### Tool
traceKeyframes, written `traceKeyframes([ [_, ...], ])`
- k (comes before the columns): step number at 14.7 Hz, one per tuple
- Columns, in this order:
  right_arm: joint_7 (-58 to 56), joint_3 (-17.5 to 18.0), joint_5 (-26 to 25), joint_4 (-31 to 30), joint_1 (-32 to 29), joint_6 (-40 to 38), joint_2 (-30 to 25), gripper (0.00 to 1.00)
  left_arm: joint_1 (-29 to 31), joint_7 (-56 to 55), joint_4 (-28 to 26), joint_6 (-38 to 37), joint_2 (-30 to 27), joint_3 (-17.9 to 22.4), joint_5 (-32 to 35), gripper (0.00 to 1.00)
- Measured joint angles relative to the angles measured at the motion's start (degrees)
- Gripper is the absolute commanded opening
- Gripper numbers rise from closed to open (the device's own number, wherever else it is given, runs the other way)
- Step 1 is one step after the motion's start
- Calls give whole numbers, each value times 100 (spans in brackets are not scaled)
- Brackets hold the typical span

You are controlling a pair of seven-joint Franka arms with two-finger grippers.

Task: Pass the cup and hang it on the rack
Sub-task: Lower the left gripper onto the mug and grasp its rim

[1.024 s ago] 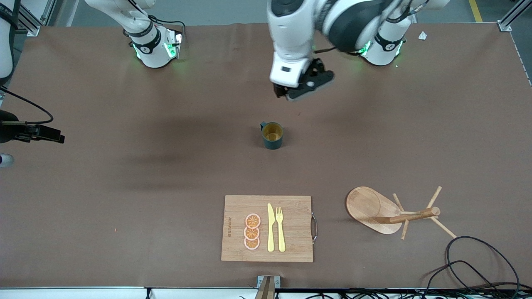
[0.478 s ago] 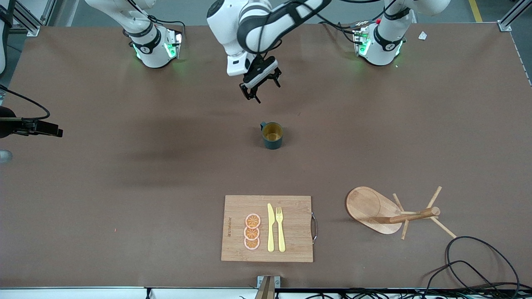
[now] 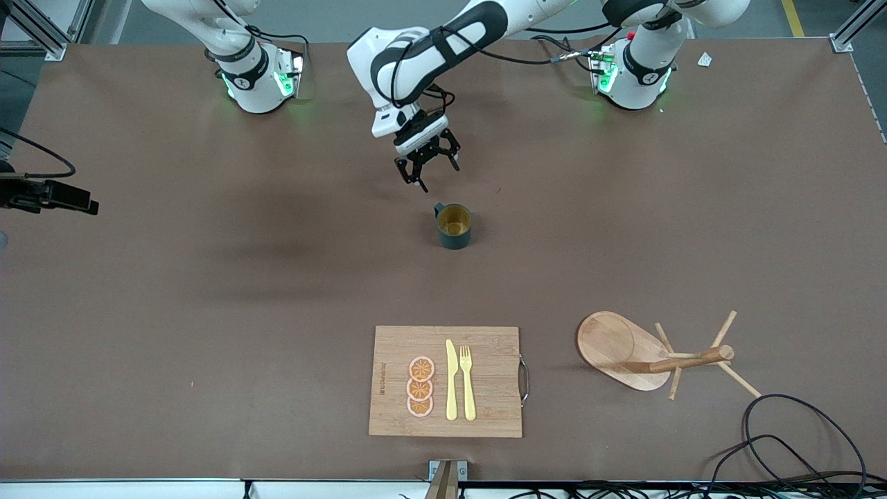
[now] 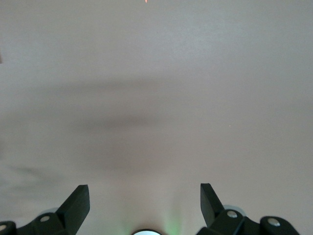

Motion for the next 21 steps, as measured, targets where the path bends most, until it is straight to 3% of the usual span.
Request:
traceKeyframes([
  [6,231,49,1,-274,101,62,-376,100,9,6,307,6,267,140,263,86],
  [13,239,43,0,-470,100,-110,-1271,100,11,20,657,152,541,226,275,79],
  [21,239,73,0,-727,107,-56,-1293,100,-59,16,727,222,697,363,281,55],
])
